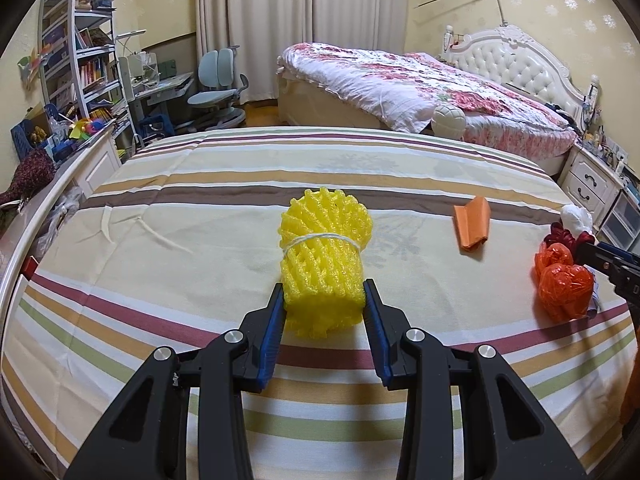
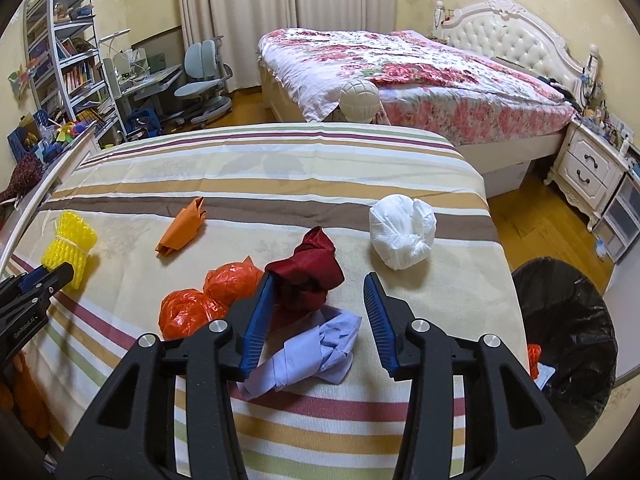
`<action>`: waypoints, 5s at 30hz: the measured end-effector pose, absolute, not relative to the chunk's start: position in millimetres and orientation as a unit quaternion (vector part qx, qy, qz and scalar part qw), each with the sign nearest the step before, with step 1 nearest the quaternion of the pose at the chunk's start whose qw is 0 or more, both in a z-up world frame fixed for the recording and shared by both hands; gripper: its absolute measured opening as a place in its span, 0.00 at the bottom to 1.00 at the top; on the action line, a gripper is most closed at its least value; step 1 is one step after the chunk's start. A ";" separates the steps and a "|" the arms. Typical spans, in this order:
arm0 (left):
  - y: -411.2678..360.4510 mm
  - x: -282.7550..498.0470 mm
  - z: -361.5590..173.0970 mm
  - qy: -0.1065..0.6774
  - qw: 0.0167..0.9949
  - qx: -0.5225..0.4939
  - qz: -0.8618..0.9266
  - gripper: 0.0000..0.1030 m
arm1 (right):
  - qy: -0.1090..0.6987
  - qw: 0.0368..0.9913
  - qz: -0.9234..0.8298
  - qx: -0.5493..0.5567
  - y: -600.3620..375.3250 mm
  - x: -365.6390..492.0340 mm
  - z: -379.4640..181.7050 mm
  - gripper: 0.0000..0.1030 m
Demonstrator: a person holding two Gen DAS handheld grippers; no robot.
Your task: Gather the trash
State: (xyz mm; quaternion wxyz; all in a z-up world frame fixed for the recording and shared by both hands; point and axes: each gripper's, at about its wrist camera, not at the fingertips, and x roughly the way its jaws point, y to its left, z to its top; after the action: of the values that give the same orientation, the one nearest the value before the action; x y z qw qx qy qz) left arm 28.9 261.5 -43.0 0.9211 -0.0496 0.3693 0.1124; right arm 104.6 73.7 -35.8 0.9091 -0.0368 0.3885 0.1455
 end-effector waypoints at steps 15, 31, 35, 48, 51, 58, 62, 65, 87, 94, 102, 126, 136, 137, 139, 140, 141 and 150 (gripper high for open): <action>282.2 28.1 -44.6 0.370 0.917 -0.069 0.134 0.37 | 0.396 0.905 0.149 -0.043 89.7 122.2 -40.4 0.42; 282.1 31.7 -46.2 0.373 0.917 -0.065 0.129 0.37 | 0.414 0.897 0.149 -0.041 88.3 123.9 -50.9 0.18; 279.9 29.9 -44.1 0.368 0.918 -0.066 0.129 0.37 | 0.399 0.904 0.150 -0.037 84.4 117.9 -41.3 0.18; 224.7 18.2 -11.1 0.321 0.942 -0.051 0.078 0.37 | 0.351 0.927 0.128 -0.010 37.2 88.2 -6.0 0.18; 200.8 13.6 -2.0 0.308 0.949 -0.045 0.052 0.37 | 0.342 0.933 0.114 -0.001 15.9 78.1 -0.9 0.18; 134.7 13.5 9.9 0.288 0.957 -0.031 -0.017 0.37 | 0.324 0.944 0.061 0.011 -38.7 63.4 6.1 0.18; 92.4 19.2 10.8 0.284 0.957 -0.020 -0.055 0.37 | 0.316 0.948 0.025 0.016 -72.6 56.0 6.7 0.18; 63.0 25.1 11.1 0.283 0.956 -0.010 -0.079 0.37 | 0.314 0.949 0.004 0.025 -97.0 54.1 4.7 0.18; -81.7 89.7 -21.2 0.305 0.936 0.054 -0.166 0.38 | 0.316 0.944 -0.078 0.052 -193.7 72.3 -28.9 0.18; -102.9 101.2 -27.7 0.311 0.932 0.071 -0.174 0.38 | 0.323 0.940 -0.088 0.066 -203.8 81.6 -35.9 0.18; -115.4 107.3 -34.0 0.316 0.928 0.083 -0.180 0.44 | 0.334 0.935 -0.095 0.077 -214.4 89.8 -45.3 0.20; -33.9 72.2 -22.0 0.325 0.939 0.050 -0.104 0.72 | 0.337 0.934 -0.090 0.074 -166.2 60.9 -42.2 0.67; 47.9 59.5 -23.0 0.330 0.943 0.025 -0.012 0.72 | 0.344 0.938 -0.014 0.043 -88.0 58.7 -36.9 0.67; 56.3 60.2 -23.5 0.331 0.943 0.020 -0.003 0.72 | 0.345 0.938 -0.008 0.039 -80.5 59.0 -36.8 0.67; 71.1 63.1 -25.9 0.335 0.942 0.011 0.011 0.72 | 0.345 0.938 0.004 0.030 -66.7 60.9 -36.4 0.67; 78.8 63.6 -28.2 0.338 0.941 0.007 0.015 0.72 | 0.346 0.938 0.009 0.026 -61.5 62.2 -36.4 0.67; 84.6 65.9 -30.0 0.342 0.940 0.002 0.018 0.72 | 0.348 0.937 0.013 0.022 -55.4 64.1 -36.8 0.67; 101.6 81.9 -51.4 0.397 0.918 -0.010 -0.015 0.44 | 0.360 0.932 0.040 0.009 -18.1 74.8 -43.0 0.67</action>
State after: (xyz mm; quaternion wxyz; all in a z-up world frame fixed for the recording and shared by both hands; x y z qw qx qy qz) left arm 81.9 101.6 -51.4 0.9176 -0.0096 0.3972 -0.0148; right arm 74.8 -18.1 -43.0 0.9319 0.0090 0.3603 0.0401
